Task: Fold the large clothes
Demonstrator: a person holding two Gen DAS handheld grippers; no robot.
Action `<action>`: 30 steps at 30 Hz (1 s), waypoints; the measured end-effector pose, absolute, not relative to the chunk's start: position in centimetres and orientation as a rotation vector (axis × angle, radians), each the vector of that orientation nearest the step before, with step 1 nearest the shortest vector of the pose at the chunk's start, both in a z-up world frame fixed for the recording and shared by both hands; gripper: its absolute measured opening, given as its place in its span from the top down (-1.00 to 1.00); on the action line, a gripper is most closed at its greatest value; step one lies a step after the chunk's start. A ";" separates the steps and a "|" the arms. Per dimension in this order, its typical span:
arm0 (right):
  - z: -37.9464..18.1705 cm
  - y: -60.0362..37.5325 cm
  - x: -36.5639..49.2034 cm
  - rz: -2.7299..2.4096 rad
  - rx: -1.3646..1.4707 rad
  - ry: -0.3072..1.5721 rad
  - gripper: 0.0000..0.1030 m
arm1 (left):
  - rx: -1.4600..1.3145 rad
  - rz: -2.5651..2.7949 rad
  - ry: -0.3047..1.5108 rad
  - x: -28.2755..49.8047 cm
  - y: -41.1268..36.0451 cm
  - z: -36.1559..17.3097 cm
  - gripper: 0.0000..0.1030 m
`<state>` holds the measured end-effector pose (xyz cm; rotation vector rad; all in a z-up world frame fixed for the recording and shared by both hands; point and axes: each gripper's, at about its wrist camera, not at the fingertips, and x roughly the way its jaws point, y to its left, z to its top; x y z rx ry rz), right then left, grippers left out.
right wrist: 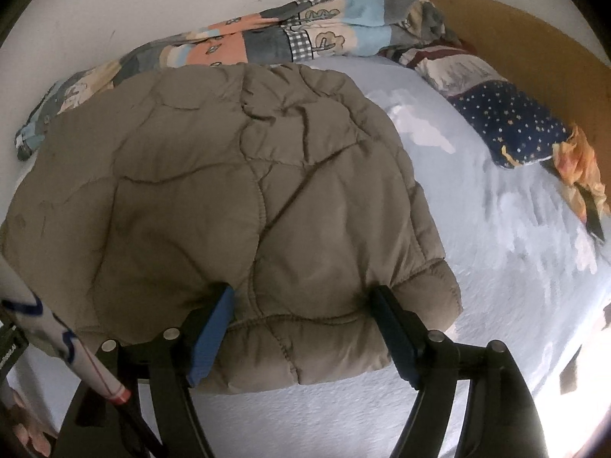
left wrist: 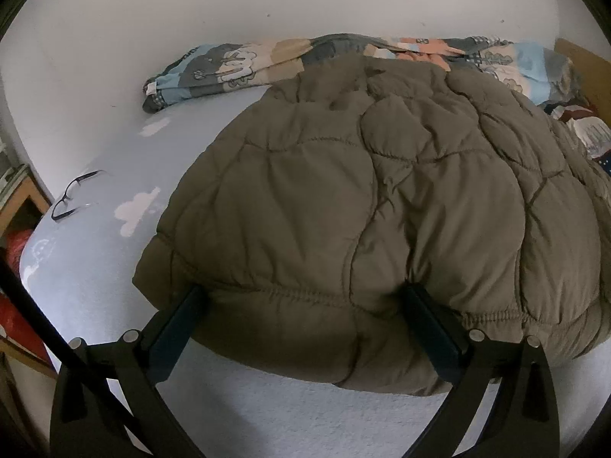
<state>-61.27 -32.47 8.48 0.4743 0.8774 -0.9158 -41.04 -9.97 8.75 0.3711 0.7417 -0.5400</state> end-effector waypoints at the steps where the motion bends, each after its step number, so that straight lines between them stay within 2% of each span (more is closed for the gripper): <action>1: 8.5 -32.3 -61.2 -0.920 0.468 0.877 -0.55 | 0.370 -0.540 0.737 -41.2 -9.9 8.9 -1.00; 8: 11.7 -29.3 -61.5 -0.943 0.352 0.748 -0.54 | 0.304 -0.532 0.681 -41.5 -8.0 10.8 -1.00; 11: 12.4 -28.1 -60.8 -0.879 0.340 0.709 -0.54 | 0.326 -0.534 0.714 -41.1 -8.2 10.3 -1.00; 19: 9.1 -28.2 -57.4 -0.795 0.389 0.839 -0.54 | 0.331 -0.540 0.757 -40.5 -8.6 9.4 -1.00; 30: 8.5 -27.9 -57.9 -0.782 0.362 0.833 -0.57 | 0.351 -0.530 0.723 -41.1 -8.7 9.6 -1.00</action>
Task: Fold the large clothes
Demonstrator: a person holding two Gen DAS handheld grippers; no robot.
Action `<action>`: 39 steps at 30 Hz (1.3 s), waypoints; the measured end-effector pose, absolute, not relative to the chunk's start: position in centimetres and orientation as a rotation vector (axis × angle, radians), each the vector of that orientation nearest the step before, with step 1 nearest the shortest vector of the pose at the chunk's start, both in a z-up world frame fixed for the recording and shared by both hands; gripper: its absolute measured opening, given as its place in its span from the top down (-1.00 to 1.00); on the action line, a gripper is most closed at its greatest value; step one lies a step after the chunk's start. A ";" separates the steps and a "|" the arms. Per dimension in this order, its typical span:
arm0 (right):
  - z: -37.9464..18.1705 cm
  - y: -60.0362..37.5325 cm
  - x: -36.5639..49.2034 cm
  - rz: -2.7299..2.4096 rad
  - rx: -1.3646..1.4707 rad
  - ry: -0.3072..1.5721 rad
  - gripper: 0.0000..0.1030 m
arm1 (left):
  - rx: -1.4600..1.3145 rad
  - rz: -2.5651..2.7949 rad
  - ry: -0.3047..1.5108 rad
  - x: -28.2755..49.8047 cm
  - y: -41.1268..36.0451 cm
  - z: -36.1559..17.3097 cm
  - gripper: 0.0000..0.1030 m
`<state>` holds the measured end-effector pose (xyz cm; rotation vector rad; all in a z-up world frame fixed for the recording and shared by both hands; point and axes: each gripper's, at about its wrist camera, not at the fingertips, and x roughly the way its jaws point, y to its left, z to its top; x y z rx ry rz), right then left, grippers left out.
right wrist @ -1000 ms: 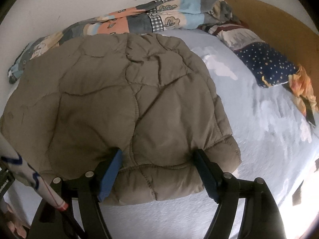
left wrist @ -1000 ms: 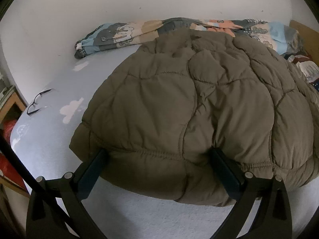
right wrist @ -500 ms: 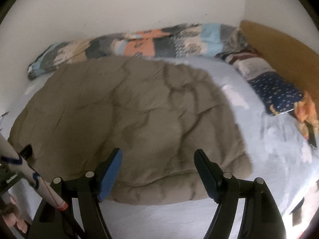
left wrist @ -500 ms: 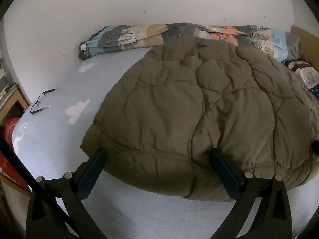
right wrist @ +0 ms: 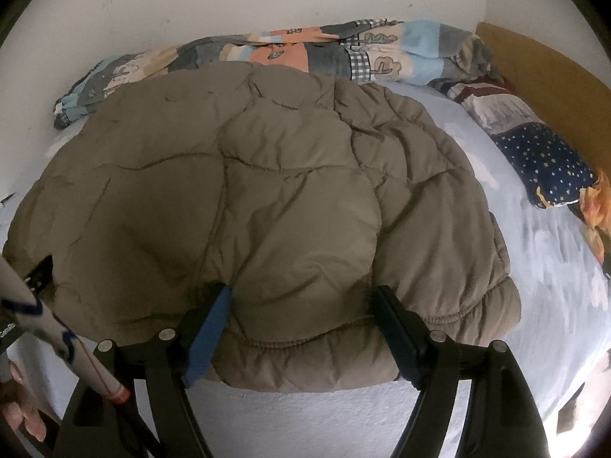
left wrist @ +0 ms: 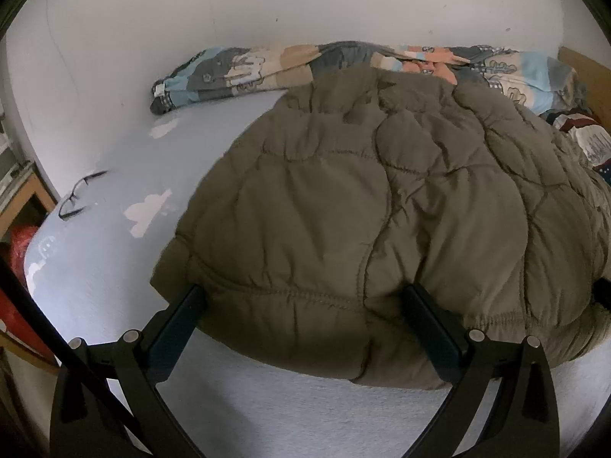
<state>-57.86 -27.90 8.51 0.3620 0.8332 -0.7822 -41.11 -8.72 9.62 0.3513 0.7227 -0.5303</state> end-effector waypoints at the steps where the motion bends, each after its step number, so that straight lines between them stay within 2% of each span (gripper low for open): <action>1: 8.7 -27.9 -58.0 -0.783 0.366 0.825 -0.57 | 0.349 -0.532 0.710 -41.3 -8.5 9.9 -1.00; 8: 10.8 -28.1 -60.2 -0.849 0.412 0.704 -0.57 | 0.367 -0.548 0.665 -42.5 -8.0 10.9 -1.00; 14: 8.9 -30.0 -60.4 -0.859 0.520 0.778 -0.60 | 0.410 -0.548 0.663 -42.8 -8.8 10.3 -1.00; 19: 8.6 -29.5 -59.8 -0.859 0.458 0.815 -0.67 | 0.397 -0.555 0.670 -42.6 -8.6 10.4 -1.00; 30: 11.6 -27.0 -61.9 -0.912 0.392 0.696 -0.67 | 0.382 -0.631 0.600 -45.4 -7.6 12.0 -1.00; 39: 12.6 -24.8 -62.3 -0.907 0.340 0.668 -0.67 | 0.404 -0.682 0.563 -47.5 -7.0 12.8 -1.00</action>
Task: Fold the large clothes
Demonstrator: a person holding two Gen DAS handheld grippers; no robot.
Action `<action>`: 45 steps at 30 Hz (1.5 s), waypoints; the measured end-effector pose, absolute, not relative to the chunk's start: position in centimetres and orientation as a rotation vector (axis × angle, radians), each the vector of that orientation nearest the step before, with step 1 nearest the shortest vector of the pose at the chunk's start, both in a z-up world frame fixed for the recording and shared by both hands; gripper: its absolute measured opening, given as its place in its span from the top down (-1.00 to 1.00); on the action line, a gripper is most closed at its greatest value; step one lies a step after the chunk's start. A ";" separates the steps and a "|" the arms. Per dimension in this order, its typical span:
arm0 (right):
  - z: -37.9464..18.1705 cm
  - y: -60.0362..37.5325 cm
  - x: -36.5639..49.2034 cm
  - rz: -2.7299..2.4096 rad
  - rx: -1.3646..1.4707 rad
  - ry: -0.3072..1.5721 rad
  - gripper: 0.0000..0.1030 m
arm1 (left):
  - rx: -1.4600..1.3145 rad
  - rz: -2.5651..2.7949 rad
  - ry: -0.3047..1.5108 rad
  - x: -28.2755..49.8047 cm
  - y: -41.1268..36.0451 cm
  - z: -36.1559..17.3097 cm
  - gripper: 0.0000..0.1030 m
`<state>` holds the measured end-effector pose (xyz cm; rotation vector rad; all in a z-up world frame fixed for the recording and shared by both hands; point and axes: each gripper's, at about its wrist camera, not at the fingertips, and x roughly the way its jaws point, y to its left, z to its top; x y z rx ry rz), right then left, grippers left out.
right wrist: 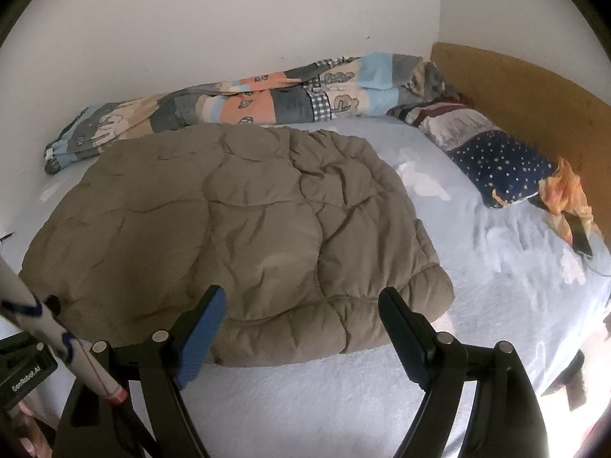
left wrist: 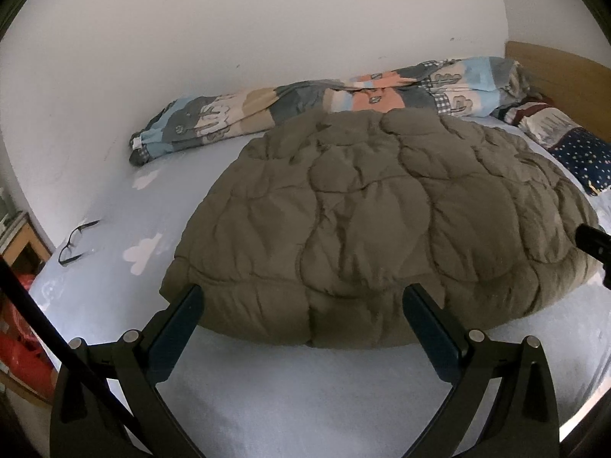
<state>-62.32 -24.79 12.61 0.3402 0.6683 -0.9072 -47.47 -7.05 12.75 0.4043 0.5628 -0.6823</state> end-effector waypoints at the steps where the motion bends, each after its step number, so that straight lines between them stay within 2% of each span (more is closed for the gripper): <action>1: 12.7 -24.5 -62.2 -0.903 0.336 0.668 -0.67 | 0.406 -0.686 0.561 -47.6 -7.1 12.8 -1.00; 11: 12.1 -24.6 -62.0 -0.888 0.349 0.690 -0.67 | 0.426 -0.682 0.619 -46.8 -8.3 11.5 -1.00; 25: 12.2 -25.4 -62.6 -0.896 0.380 0.677 -0.67 | 0.422 -0.676 0.593 -47.3 -7.7 12.0 -1.00; 45: 14.2 -18.3 -64.5 -0.787 0.255 0.643 -0.67 | 0.353 -0.729 0.576 -49.9 -3.9 14.4 -1.00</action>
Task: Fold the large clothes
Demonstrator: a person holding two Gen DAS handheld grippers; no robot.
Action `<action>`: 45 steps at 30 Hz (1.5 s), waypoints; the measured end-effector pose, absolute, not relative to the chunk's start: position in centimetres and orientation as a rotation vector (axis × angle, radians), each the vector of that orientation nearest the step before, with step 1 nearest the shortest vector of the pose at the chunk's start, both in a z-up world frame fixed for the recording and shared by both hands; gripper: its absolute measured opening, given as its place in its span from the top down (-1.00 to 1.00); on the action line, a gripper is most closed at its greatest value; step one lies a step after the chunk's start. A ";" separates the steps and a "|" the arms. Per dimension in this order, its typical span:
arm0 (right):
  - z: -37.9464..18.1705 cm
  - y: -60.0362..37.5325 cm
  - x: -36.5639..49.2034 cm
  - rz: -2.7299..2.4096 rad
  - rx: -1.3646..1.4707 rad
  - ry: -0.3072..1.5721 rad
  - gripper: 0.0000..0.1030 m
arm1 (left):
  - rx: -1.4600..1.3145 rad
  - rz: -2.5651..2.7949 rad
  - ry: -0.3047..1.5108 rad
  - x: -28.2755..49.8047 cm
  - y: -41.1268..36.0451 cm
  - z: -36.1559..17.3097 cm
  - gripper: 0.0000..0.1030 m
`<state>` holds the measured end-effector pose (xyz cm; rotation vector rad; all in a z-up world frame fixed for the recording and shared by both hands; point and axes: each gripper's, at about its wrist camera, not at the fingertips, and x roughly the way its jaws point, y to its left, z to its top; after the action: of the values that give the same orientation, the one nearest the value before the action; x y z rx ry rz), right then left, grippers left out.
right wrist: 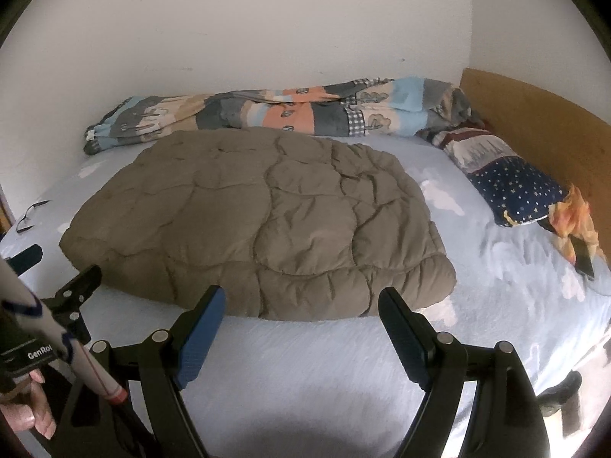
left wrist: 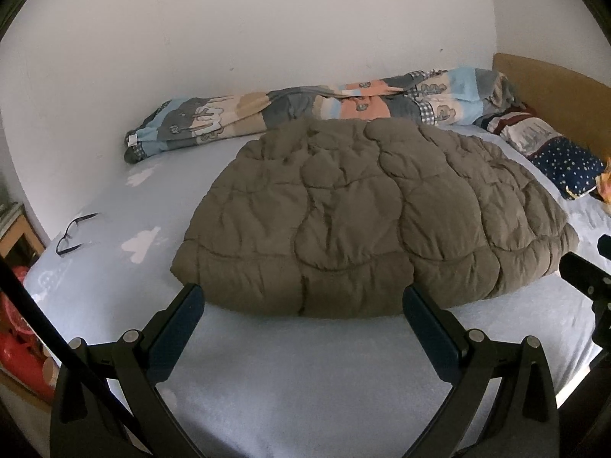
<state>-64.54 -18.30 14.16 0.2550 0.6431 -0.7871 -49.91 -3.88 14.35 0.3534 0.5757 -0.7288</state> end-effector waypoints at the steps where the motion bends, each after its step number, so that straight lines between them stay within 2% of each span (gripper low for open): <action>1: 14.1 -18.3 -64.6 -0.786 0.254 0.643 -0.67 | 0.351 -0.727 0.579 -49.8 -3.9 14.3 -1.00; 20: 13.5 -19.5 -64.1 -0.786 0.303 0.656 -0.67 | 0.336 -0.713 0.604 -49.3 -4.7 13.9 -1.00; 28: 17.0 -17.6 -66.1 -0.773 0.339 0.581 -0.67 | 0.235 -0.812 0.542 -52.9 0.0 21.0 -1.00; 33: 23.2 -13.8 -69.1 -0.735 0.330 0.491 -0.71 | 0.199 -0.812 0.468 -55.2 3.3 27.7 -1.00; 36: 27.0 -12.1 -70.7 -0.744 0.300 0.417 -0.81 | 0.194 -0.783 0.455 -55.7 4.4 30.6 -1.00; 40: 29.5 -10.4 -71.8 -0.757 0.262 0.363 -0.88 | 0.183 -0.797 0.444 -56.9 5.5 31.6 -1.00; 45: 28.8 -9.8 -71.6 -0.766 0.279 0.387 -0.89 | 0.200 -0.736 0.411 -57.7 6.5 31.0 -1.00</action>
<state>-71.62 -9.79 28.77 0.2787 0.3872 -0.7656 -57.72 6.49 31.03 0.2001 0.4114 -0.7364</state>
